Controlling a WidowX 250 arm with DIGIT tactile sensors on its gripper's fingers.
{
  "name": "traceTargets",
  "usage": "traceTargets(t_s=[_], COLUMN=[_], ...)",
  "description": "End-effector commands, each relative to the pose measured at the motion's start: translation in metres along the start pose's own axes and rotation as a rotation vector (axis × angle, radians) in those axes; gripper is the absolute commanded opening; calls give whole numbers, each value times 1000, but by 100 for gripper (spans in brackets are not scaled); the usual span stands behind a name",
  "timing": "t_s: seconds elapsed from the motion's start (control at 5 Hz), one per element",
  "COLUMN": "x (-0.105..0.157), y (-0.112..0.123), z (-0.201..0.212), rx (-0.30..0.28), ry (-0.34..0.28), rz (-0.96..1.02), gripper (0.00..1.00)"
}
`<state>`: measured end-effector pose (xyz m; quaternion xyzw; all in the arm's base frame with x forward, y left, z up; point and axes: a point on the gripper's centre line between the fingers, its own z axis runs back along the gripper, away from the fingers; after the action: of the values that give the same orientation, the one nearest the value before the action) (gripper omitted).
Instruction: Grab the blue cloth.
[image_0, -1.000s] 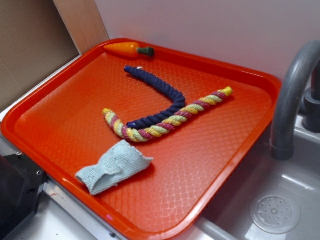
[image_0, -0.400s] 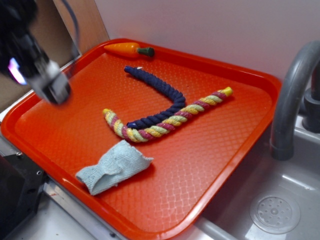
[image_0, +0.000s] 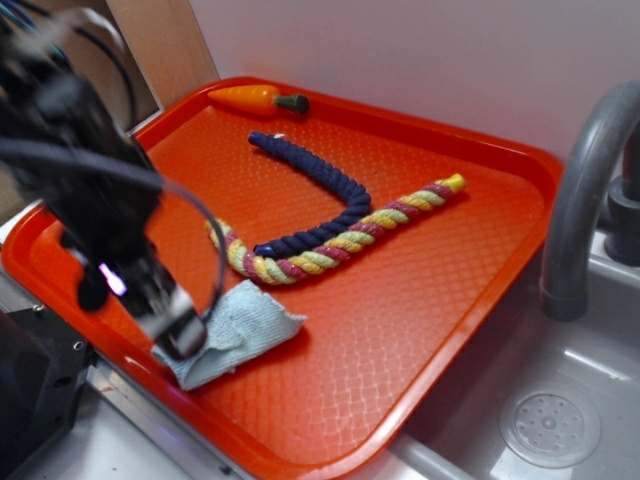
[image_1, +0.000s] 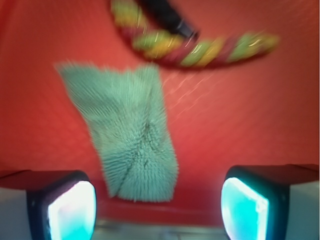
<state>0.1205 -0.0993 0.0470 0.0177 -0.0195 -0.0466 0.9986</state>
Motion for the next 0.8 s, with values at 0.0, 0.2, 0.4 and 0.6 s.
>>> traceTargets(t_s=[0.0,0.2,0.4,0.6], x=[17,25,31,34], y=[-4,4,9,12], z=[-22,-17,-10,-2], rx=[29,-25,-62,-69], ry=[25,46,15,-15], rz=[-54,12,45,75], gripper=[100,0,0,0])
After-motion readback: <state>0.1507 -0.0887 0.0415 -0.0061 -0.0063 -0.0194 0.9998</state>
